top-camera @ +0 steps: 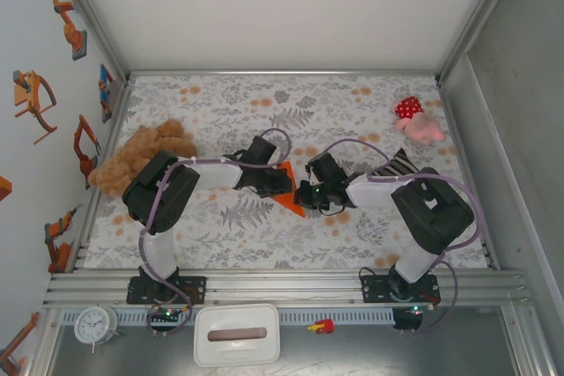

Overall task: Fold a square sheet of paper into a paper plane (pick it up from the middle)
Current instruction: Fourth fold the wing at the center of the table.

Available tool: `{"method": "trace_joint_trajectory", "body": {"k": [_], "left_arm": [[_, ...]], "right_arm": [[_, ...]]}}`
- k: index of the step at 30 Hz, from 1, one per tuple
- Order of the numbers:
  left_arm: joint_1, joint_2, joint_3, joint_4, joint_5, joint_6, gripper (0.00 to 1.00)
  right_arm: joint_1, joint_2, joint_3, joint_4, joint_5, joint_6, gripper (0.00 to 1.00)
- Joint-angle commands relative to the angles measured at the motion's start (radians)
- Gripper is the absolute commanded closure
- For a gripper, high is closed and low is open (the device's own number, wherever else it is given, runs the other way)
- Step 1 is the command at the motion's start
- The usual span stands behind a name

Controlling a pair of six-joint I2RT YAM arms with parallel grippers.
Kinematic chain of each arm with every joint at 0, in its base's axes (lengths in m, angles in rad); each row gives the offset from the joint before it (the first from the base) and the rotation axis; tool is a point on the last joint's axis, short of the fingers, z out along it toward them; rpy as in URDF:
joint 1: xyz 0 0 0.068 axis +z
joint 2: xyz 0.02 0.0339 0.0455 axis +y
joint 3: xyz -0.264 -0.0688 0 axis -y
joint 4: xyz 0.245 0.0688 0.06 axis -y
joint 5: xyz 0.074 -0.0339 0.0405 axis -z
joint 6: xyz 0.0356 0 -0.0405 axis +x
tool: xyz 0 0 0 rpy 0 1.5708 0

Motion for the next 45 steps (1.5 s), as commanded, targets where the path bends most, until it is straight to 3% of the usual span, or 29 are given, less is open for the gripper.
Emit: {"method": "trace_joint_trajectory", "body": {"k": [1, 15, 23, 32, 39, 41, 45], "left_arm": [[0.013, 0.039, 0.042, -0.089, -0.048, 0.08, 0.87], [0.2, 0.129, 0.141, -0.141, -0.011, 0.187, 0.85], [0.323, 0.174, 0.144, -0.073, 0.041, 0.131, 0.85], [0.371, 0.222, 0.216, -0.082, 0.052, 0.09, 0.83], [0.371, 0.068, 0.191, -0.078, -0.01, 0.041, 0.77], [0.371, -0.014, 0.137, -0.051, -0.031, 0.005, 0.72], [0.36, -0.193, -0.006, -0.021, -0.088, -0.051, 0.65]], "right_arm": [[0.004, 0.06, -0.018, -0.166, 0.059, -0.031, 1.0], [-0.005, 0.083, -0.056, -0.254, 0.113, -0.069, 1.0], [-0.007, 0.074, -0.063, -0.237, 0.115, -0.053, 1.0], [-0.007, 0.055, -0.064, -0.161, 0.082, -0.016, 1.0], [-0.002, 0.013, -0.036, 0.061, 0.002, 0.133, 1.0], [0.0, -0.01, -0.022, 0.129, -0.016, 0.17, 1.0], [-0.002, -0.095, 0.038, 0.037, 0.029, 0.11, 0.95]]}}
